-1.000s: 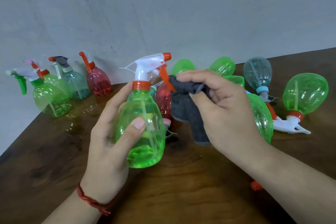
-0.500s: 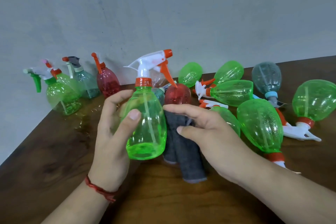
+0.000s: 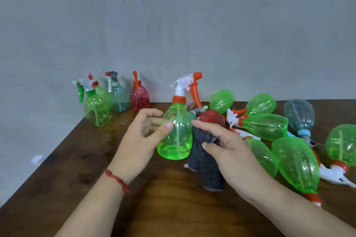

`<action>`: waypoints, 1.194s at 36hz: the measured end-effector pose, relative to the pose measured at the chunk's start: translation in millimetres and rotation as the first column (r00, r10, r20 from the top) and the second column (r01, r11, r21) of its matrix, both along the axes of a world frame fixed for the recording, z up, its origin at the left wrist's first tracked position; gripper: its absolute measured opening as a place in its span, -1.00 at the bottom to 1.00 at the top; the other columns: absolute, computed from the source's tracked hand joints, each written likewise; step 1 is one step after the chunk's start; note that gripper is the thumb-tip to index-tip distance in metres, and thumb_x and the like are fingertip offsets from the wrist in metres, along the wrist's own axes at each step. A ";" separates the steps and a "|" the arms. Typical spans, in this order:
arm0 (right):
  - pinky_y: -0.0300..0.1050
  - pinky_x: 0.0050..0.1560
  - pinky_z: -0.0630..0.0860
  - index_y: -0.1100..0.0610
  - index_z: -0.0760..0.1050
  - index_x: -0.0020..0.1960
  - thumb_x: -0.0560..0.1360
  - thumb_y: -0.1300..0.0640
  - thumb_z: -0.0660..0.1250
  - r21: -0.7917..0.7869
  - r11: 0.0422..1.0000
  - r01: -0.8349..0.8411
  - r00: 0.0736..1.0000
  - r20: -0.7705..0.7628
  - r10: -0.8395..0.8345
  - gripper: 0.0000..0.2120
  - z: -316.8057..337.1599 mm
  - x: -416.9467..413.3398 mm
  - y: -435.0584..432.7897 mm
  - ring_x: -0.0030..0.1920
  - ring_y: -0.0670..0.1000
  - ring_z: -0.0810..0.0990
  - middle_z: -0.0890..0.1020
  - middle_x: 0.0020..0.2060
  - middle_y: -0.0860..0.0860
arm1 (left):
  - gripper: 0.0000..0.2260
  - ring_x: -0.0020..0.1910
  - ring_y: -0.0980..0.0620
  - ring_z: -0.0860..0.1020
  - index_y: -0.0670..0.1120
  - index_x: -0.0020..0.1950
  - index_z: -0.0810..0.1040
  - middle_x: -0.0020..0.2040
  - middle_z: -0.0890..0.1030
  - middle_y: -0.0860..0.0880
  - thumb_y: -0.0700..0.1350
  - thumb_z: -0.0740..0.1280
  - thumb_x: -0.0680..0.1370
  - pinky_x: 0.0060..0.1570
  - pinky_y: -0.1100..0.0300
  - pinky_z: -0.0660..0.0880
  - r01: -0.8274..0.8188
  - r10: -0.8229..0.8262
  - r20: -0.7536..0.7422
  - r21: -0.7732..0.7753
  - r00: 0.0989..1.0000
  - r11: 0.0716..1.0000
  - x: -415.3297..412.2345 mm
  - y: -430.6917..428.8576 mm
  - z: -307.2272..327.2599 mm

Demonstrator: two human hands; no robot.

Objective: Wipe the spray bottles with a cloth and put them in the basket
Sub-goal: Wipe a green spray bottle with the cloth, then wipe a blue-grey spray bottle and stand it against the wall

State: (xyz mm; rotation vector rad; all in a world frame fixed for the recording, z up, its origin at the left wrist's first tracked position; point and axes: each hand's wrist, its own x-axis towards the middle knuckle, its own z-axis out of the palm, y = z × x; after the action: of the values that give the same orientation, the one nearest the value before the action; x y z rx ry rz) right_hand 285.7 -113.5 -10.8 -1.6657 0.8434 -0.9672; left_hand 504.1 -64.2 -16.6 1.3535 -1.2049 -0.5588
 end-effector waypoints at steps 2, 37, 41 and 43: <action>-0.02 0.49 0.43 -0.36 0.60 0.30 0.65 0.34 0.29 -0.045 0.999 -0.014 0.998 -0.067 0.011 -0.42 8.2 20.8 -3.4 0.34 -0.22 0.54 0.60 0.30 -0.33 | -0.64 0.14 -0.05 0.68 0.10 0.18 0.58 0.08 0.72 -0.02 0.23 0.49 0.48 0.13 0.10 0.58 -0.022 0.023 -0.025 0.020 0.999 1.000 14.3 0.7 2.8; -0.23 0.38 0.29 0.01 0.42 0.57 0.53 0.35 0.27 -0.158 0.952 -0.263 0.766 -0.634 0.107 -0.37 -13.1 236.8 -34.6 0.50 0.11 0.40 0.39 0.52 0.11 | -0.69 0.22 -0.04 0.55 0.01 0.41 0.48 0.29 0.56 -0.01 -0.14 0.29 0.66 0.08 0.16 0.36 -0.505 0.471 0.184 0.334 0.863 0.796 116.3 6.6 -22.5; -0.39 0.32 0.17 0.08 0.35 0.62 0.56 0.35 0.28 -0.149 0.947 -0.286 0.781 -0.609 0.140 -0.36 -12.4 250.3 -42.0 0.53 0.07 0.37 0.35 0.55 0.10 | -0.66 0.16 0.00 0.51 0.01 0.45 0.46 0.31 0.54 -0.02 -0.12 0.29 0.66 0.09 0.16 0.35 -0.508 0.470 0.193 0.327 0.861 0.797 117.6 5.3 -21.7; -0.40 0.33 0.14 0.10 0.36 0.61 0.54 0.38 0.29 -0.158 0.946 -0.284 0.797 -0.587 0.141 -0.35 -12.4 253.0 -43.7 0.55 0.05 0.34 0.35 0.56 0.08 | -0.66 0.16 0.01 0.50 0.01 0.45 0.45 0.33 0.54 -0.01 -0.12 0.28 0.67 0.08 0.15 0.36 -0.502 0.464 0.192 0.331 0.865 0.799 117.5 4.7 -22.3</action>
State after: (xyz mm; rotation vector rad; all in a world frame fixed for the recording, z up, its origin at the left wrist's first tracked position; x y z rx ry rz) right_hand 538.8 -157.2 -23.2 -2.2651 0.9163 -0.4097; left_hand 621.6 -59.5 -39.0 1.9603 -0.7944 -0.3563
